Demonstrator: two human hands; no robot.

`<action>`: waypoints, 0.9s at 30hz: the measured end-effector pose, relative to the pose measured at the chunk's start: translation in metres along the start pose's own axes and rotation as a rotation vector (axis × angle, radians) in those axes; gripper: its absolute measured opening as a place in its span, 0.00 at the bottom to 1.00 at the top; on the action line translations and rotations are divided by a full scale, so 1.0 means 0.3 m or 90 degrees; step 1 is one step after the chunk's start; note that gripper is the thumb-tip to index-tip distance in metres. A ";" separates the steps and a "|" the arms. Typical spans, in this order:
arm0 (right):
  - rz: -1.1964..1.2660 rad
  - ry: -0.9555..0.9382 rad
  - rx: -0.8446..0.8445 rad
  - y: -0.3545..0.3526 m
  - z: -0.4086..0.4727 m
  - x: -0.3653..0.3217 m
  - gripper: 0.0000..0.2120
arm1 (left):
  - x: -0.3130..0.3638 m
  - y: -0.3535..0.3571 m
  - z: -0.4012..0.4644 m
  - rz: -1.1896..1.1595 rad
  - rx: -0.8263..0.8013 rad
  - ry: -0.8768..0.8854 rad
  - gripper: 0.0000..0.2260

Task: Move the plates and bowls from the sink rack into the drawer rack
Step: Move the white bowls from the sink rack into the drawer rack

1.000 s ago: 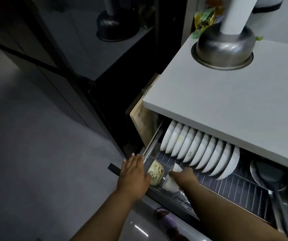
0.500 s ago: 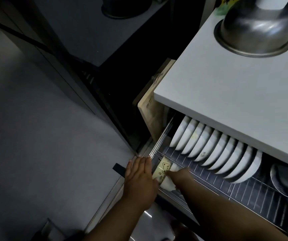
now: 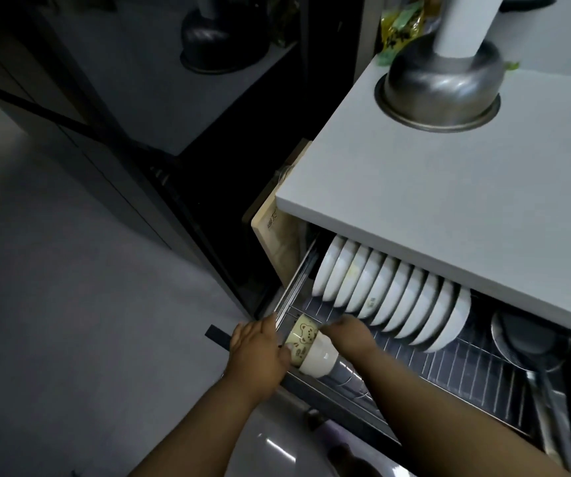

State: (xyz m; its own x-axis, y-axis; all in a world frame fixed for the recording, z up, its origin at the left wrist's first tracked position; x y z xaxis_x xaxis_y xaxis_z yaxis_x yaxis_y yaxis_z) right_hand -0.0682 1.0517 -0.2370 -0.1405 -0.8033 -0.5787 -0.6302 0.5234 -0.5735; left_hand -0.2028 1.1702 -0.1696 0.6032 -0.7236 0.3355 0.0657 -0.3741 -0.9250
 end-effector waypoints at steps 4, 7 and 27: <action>0.051 -0.077 0.056 -0.144 -0.116 -0.026 0.11 | 0.068 -0.045 -0.047 -0.093 -0.008 -0.016 0.26; 0.097 -0.097 0.119 -0.261 -0.209 -0.005 0.08 | 0.139 -0.079 -0.113 -0.152 0.032 0.004 0.23; 0.295 -0.064 0.438 -0.846 -0.789 0.466 0.06 | 0.775 -0.012 -0.416 -0.216 -0.006 0.282 0.20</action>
State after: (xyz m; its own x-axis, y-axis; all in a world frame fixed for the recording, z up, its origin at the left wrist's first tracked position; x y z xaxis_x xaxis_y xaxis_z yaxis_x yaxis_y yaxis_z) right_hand -0.1087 0.7393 -0.0351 -0.1820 -0.4517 -0.8734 0.0859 0.8775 -0.4718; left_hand -0.1620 0.9309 -0.0660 0.1579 -0.7356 0.6587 0.1898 -0.6320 -0.7513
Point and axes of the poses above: each hand's wrist, its own z-axis towards the middle knuckle, its own y-axis out of the palm, x = y × z, the point moved 4 cm from there along z, towards the middle knuckle, and after that the axes turned 11 degrees about x, right-handed, at the moved point
